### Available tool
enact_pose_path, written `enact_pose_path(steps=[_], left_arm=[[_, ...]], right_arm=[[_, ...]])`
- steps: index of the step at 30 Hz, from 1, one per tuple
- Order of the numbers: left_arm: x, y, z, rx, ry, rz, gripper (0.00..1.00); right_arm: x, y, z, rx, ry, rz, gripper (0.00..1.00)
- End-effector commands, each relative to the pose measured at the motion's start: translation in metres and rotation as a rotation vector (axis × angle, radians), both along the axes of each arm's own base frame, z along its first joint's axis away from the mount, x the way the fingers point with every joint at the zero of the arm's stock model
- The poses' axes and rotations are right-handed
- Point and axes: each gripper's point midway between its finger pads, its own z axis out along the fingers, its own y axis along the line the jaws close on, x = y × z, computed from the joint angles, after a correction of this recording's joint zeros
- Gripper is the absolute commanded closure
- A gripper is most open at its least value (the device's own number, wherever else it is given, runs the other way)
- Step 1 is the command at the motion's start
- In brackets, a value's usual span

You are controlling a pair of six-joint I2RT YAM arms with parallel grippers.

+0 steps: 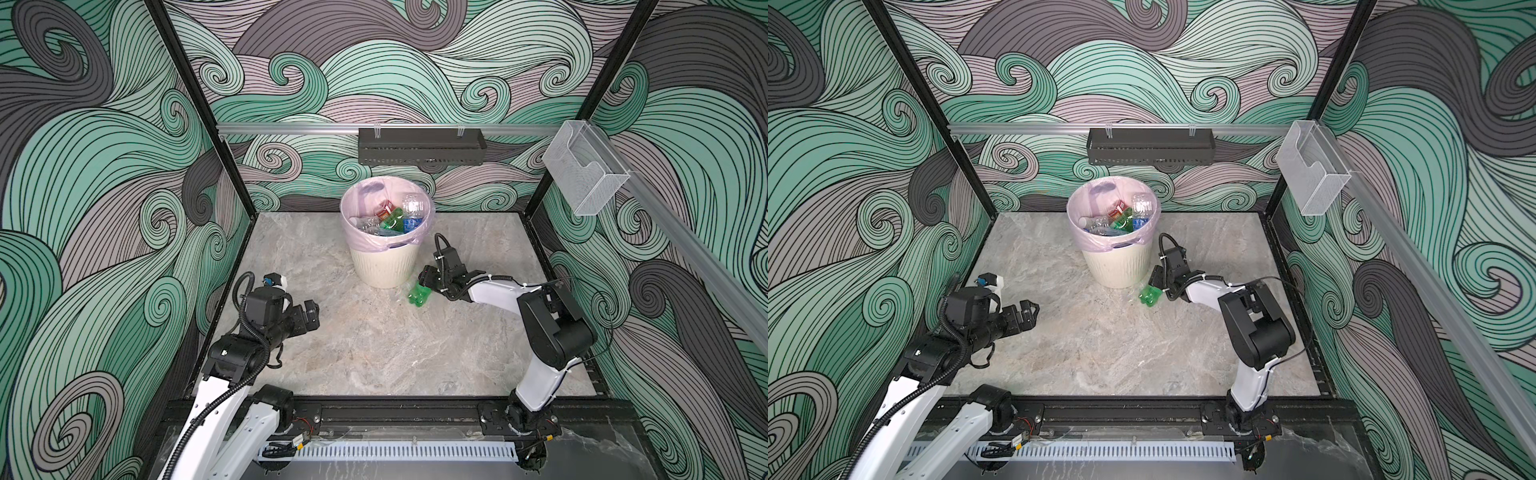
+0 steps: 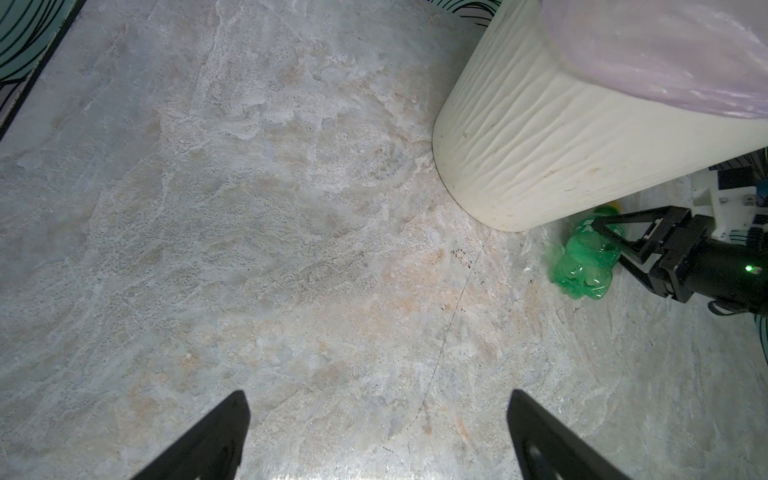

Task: Throw the plastic bottles in the bin
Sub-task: 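Close right gripper around green soda bottle beside the bin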

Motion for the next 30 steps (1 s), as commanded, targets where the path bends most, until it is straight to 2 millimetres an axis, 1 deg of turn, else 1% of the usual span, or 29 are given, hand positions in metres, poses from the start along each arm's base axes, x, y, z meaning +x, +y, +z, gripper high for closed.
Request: enact_pose_path(steps=[1,5,10,12,16,21,24,28,30], left_arm=[[0.004,0.004,-0.001,0.003,0.000,0.027,0.01],[0.004,0.003,-0.002,0.004,0.006,0.026,0.01],[0.004,0.004,-0.003,0.006,0.003,0.032,0.01],[0.004,0.004,-0.002,0.005,0.003,0.032,0.01],[0.003,0.005,-0.003,0.005,0.003,0.034,0.01],[0.003,0.005,-0.002,0.003,0.001,0.036,0.01],[0.003,0.005,-0.002,0.002,0.000,0.036,0.01],[0.003,0.005,-0.003,0.003,0.002,0.036,0.01],[0.003,0.005,-0.002,0.002,0.000,0.035,0.01]], right_arm=[[-0.031,-0.025,-0.020,-0.139,0.100,0.040,0.30],[-0.039,-0.030,-0.016,-0.171,0.109,0.077,0.27],[-0.045,-0.027,-0.010,-0.160,0.113,0.117,0.22],[-0.045,-0.026,-0.007,-0.155,0.110,0.123,0.22],[-0.046,-0.025,-0.004,-0.154,0.107,0.131,0.27],[-0.050,-0.032,-0.005,-0.192,0.113,0.140,0.32],[-0.053,-0.036,-0.008,-0.217,0.122,0.147,0.31],[-0.055,-0.039,-0.011,-0.237,0.127,0.151,0.26],[-0.055,-0.040,-0.013,-0.244,0.131,0.148,0.26]])
